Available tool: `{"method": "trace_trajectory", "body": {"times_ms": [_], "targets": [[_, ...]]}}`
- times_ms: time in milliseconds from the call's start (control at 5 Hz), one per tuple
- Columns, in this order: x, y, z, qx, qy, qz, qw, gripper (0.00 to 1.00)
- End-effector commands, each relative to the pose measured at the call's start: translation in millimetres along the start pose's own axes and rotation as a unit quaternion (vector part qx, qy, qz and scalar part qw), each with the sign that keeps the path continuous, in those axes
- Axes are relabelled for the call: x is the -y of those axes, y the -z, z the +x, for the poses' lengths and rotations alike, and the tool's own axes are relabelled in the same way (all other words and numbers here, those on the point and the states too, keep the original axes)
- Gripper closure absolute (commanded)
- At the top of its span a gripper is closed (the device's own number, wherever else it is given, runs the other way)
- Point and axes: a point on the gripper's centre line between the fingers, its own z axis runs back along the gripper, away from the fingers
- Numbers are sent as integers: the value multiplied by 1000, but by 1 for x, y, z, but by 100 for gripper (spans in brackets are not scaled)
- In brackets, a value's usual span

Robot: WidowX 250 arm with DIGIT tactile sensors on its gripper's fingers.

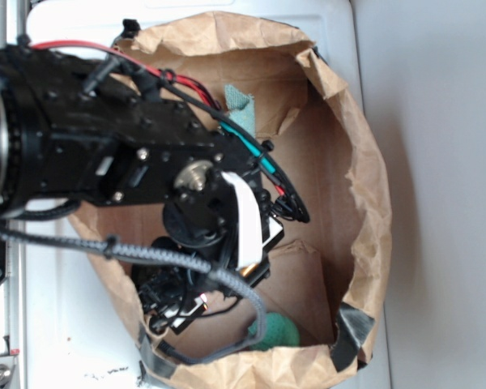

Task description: Grab the green ball.

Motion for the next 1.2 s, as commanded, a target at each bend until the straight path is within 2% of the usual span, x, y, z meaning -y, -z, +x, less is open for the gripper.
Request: {"method": "trace_trajectory", "body": {"times_ms": [0, 400, 1000], "targets": [[-6, 11, 20, 43, 16, 14, 999, 0], [4, 22, 33, 52, 35, -24, 998, 0], [16, 29, 61, 84, 46, -33, 995, 0]]}}
